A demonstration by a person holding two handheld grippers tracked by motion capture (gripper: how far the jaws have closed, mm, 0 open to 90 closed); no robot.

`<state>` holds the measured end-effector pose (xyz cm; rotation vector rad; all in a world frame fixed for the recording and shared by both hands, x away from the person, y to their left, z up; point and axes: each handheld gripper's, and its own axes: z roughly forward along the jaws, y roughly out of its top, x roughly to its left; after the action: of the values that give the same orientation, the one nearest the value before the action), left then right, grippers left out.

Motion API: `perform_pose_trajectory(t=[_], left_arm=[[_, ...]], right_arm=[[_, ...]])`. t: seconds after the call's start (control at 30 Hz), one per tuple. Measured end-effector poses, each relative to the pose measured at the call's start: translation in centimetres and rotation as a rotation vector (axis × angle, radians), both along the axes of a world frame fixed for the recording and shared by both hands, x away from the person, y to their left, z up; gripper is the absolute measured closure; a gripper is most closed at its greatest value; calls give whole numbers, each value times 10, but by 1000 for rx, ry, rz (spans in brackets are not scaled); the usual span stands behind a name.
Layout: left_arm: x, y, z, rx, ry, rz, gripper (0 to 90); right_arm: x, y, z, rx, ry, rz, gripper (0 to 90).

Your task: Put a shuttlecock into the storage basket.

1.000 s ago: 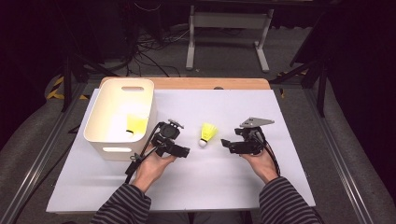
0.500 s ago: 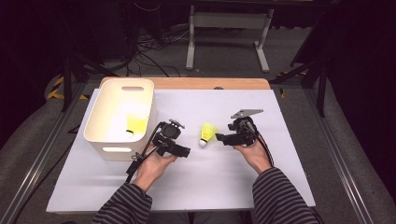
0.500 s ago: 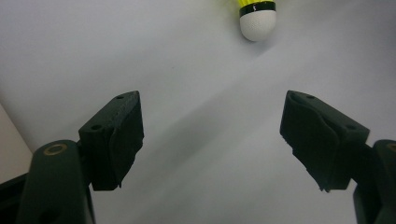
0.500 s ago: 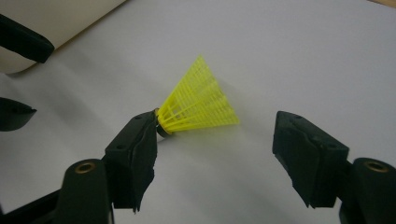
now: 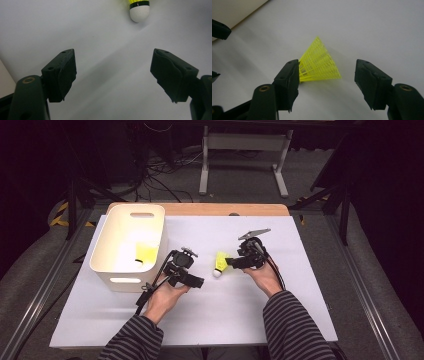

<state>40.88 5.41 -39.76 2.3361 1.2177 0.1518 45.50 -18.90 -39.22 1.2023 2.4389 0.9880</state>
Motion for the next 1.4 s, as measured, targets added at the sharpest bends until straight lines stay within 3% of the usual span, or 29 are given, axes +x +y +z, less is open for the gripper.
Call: perform_pose_trajectory(t=[0.5,0.77,1.4], left_arm=[[2,0,-1,0,1,4,217],[2,0,0,3,6,10,217],[4,-3,-1,9,5,-3,218]], right_arm=[[10,5,-6,6,40,-9,395],[17,10,-3,-17,55,-15,406],[23,20,-11,-33,89,15,512]])
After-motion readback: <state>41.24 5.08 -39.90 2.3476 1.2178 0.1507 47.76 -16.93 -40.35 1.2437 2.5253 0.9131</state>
